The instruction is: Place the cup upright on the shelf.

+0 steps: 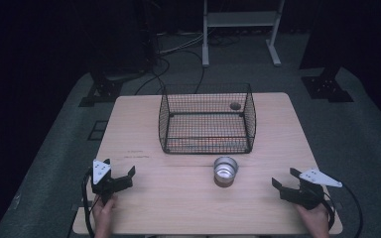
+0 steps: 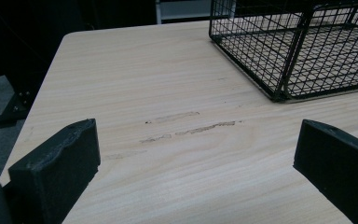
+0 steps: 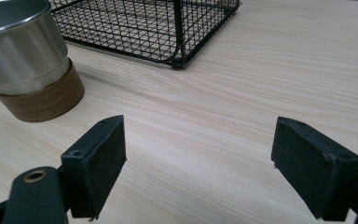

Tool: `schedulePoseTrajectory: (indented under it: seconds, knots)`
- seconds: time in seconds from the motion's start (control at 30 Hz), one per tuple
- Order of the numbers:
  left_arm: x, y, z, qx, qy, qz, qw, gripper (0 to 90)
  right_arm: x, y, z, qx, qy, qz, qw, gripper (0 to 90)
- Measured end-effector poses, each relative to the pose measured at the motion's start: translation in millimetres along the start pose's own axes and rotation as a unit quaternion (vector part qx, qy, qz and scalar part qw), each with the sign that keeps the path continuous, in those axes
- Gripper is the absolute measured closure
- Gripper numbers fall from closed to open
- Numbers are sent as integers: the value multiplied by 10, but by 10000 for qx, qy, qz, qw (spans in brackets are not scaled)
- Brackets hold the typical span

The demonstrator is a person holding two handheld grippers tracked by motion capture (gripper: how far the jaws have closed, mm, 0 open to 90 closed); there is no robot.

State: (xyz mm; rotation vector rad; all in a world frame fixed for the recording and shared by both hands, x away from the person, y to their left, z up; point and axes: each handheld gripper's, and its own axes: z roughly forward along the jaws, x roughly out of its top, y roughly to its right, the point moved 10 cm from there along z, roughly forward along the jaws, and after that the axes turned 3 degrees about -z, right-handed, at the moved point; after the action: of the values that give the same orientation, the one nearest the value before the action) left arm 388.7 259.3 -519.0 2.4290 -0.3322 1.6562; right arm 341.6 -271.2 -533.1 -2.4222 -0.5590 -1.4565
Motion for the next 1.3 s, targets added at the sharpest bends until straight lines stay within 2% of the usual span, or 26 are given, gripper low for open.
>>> schedulePoseTrajectory:
  seconds: [0.17, 0.77, 1.13, 1.3]
  knots:
    - [-2, 7, -1, -11, 0, 33, 10000, 0, 12, -42, 19, -12, -42, -132, 9999, 164]
    - [1, 9, -2, -33, 12, 31, 10000, 0, 93, -266, 73, 240, -39, -401, 9989, 154]
    - [0, 12, -2, -34, 6, 37, 10000, 0, 144, -434, 87, 426, -41, -595, 9973, 140]
    - [0, 11, -3, -36, 5, 35, 10000, 0, 144, -542, 132, 516, -145, -789, 9954, 137]
